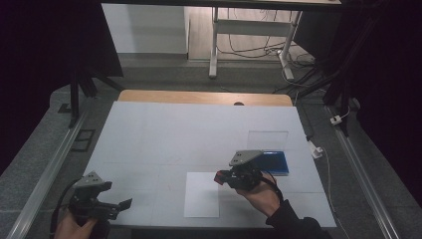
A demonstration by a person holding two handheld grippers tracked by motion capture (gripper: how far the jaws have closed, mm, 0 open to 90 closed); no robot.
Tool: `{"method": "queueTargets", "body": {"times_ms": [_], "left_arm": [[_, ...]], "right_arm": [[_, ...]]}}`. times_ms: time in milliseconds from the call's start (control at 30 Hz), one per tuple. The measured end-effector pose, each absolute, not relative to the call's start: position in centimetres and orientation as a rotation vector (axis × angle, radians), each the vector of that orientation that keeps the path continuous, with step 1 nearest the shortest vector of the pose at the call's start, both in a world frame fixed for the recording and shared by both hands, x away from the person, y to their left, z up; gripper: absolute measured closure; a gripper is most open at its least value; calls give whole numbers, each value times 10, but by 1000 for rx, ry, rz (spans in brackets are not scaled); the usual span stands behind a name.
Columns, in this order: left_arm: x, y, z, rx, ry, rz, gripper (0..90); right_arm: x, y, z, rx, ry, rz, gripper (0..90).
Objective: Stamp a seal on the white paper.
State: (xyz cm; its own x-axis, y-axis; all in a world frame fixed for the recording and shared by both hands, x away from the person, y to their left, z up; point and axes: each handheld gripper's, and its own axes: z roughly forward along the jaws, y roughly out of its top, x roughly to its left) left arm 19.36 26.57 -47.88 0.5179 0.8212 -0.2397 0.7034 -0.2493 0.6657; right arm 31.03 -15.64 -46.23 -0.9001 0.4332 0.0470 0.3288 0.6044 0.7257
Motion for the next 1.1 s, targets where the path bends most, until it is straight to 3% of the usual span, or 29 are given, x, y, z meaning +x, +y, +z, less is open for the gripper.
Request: {"method": "queueTargets", "body": {"times_ms": [1100], "left_arm": [[193, 265, -479, 2016, 1237, 203, 13]], "right_arm": [[303, -105, -498, 494, 2842, 1076, 798]]}}
